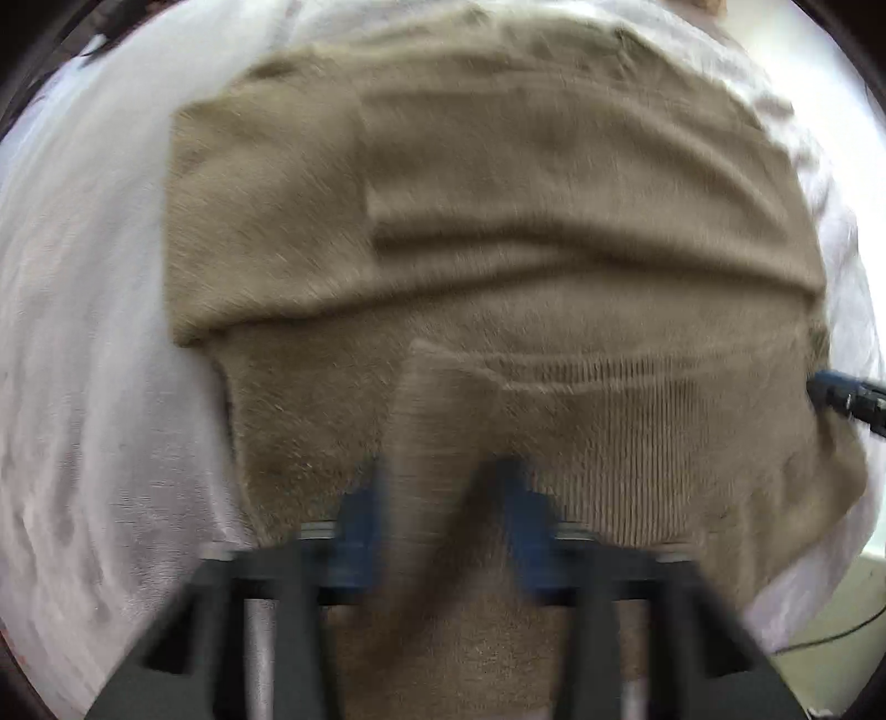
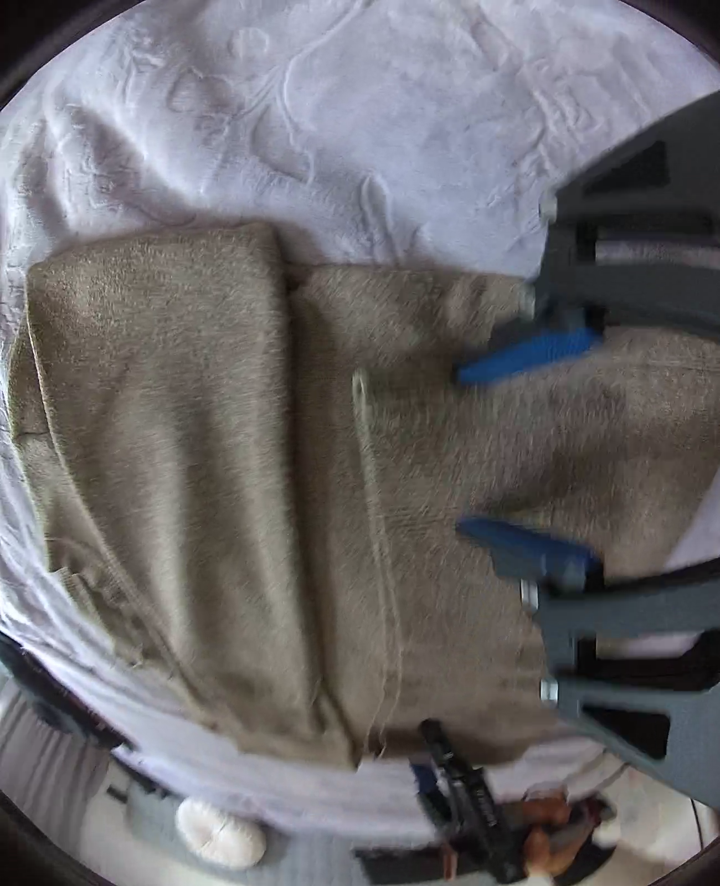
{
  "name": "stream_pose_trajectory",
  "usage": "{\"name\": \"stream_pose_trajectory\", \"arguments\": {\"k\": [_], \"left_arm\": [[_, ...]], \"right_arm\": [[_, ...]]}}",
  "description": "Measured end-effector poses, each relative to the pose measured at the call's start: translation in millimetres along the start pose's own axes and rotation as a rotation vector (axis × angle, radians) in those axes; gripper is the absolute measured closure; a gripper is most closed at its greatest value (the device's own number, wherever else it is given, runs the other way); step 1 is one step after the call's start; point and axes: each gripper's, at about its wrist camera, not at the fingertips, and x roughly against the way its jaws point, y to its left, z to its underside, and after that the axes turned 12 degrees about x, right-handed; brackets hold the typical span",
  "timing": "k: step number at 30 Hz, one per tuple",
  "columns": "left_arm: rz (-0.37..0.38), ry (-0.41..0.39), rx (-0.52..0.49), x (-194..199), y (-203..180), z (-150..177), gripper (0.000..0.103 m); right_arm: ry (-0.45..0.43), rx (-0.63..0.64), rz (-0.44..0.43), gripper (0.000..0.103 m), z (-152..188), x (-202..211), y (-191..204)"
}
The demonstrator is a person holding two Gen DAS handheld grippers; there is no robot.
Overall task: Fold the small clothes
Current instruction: 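Lift the hem with both tools and fold it up over the body, then hold the folded hem with both tools and fold it again toward the collar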
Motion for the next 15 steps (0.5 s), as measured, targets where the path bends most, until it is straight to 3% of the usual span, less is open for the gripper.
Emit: {"name": "stream_pose_trajectory", "arguments": {"k": [1, 7, 11, 14, 15], "left_arm": [[0.017, -0.009, -0.004, 2.3, 0.1, 1.5, 0.094], [0.109, -0.103, 0.049, 40.5, 17.8, 15.4, 0.094], [0.098, -0.106, 0.028, 41.0, 18.9, 22.6, 0.095], [0.087, -0.093, 0.041, 33.4, 20.9, 18.0, 0.095], [0.088, -0.091, 0.049, 31.7, 21.7, 15.6, 0.095]], "right_arm": [[-0.005, -0.003, -0.010, 0.095, 2.0, 2.2, 2.8], [-0.076, 0.037, -0.002, 0.097, 11.2, 33.9, 13.8], [-0.055, -0.003, -0.042, 0.096, 6.0, 34.3, 0.6], [-0.019, -0.032, 0.004, 0.083, 4.2, 26.9, -7.1], [-0.023, -0.033, -0.003, 0.068, 3.7, 27.1, -8.3]]}}
